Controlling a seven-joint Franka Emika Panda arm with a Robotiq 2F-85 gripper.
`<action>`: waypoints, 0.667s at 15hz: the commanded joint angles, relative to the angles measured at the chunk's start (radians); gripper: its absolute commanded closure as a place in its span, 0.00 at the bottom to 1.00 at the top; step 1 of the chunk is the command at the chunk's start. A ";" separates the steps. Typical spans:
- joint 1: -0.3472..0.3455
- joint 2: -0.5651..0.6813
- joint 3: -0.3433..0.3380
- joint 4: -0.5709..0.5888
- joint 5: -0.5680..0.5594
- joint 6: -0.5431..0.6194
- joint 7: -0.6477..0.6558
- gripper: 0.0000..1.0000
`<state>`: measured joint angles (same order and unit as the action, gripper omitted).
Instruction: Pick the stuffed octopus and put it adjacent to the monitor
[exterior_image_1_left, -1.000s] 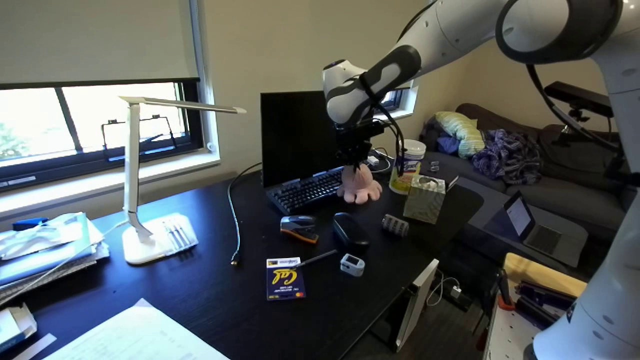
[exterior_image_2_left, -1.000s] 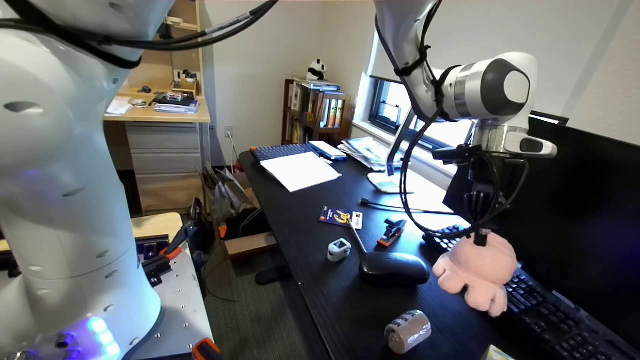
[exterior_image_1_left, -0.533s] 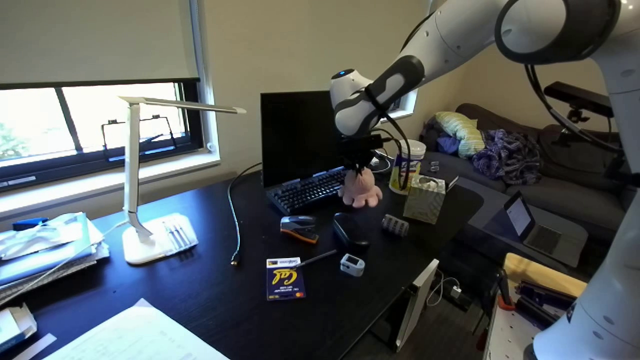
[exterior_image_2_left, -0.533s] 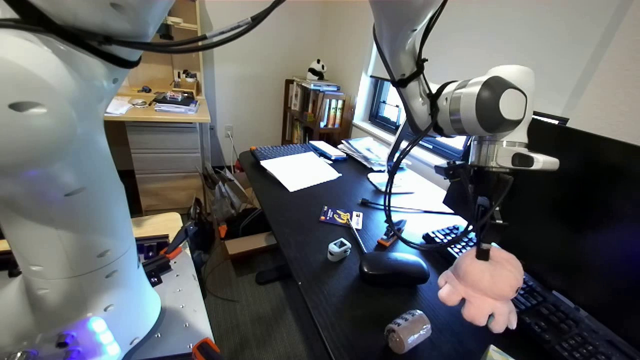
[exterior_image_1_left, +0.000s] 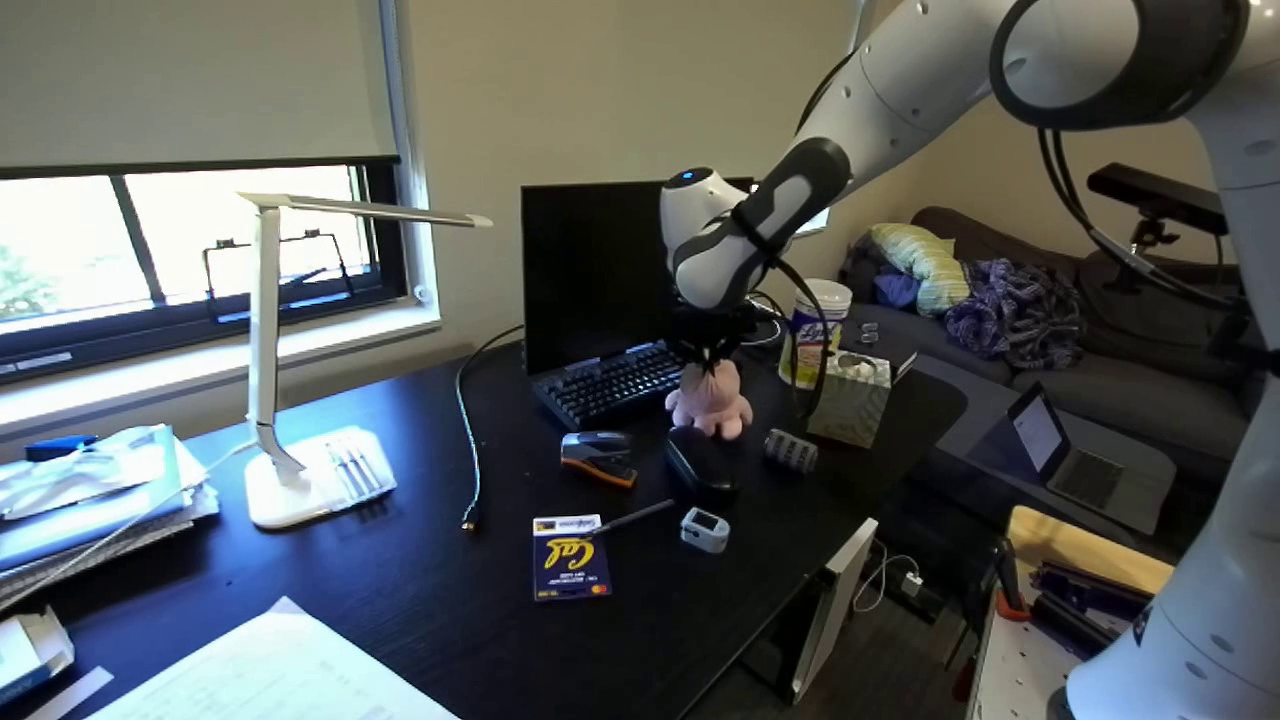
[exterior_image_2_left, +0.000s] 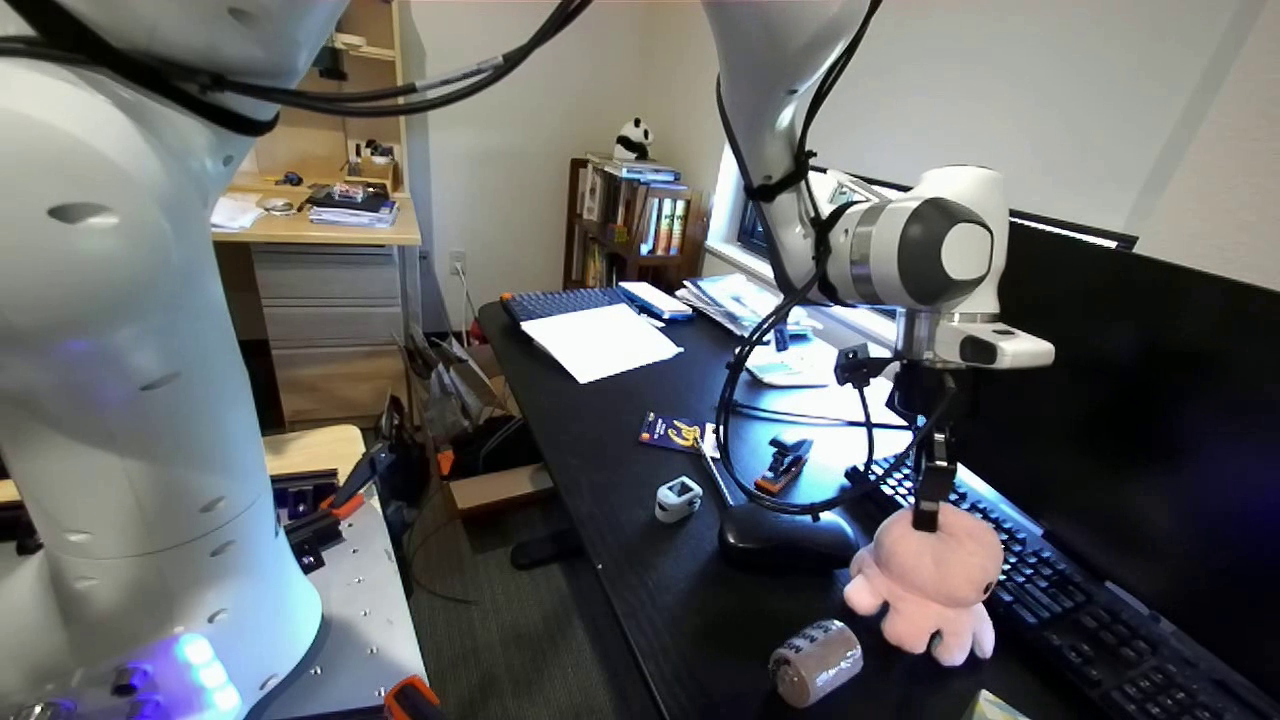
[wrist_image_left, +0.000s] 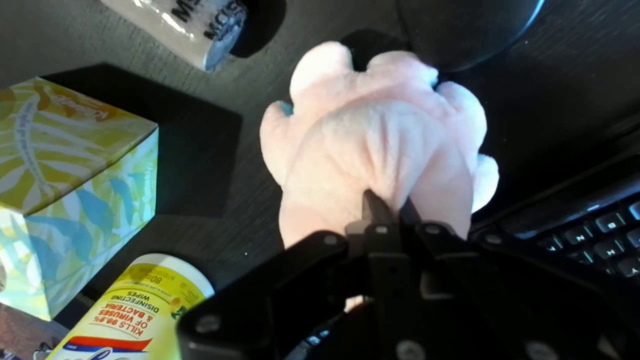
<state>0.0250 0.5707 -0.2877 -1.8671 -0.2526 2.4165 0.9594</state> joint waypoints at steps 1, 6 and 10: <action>0.023 -0.033 -0.025 -0.061 -0.017 0.041 0.045 0.98; 0.004 -0.070 -0.017 -0.081 0.014 0.008 0.013 0.63; -0.028 -0.151 -0.015 -0.056 0.034 -0.034 -0.023 0.37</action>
<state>0.0216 0.5163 -0.3077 -1.9045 -0.2415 2.4249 0.9719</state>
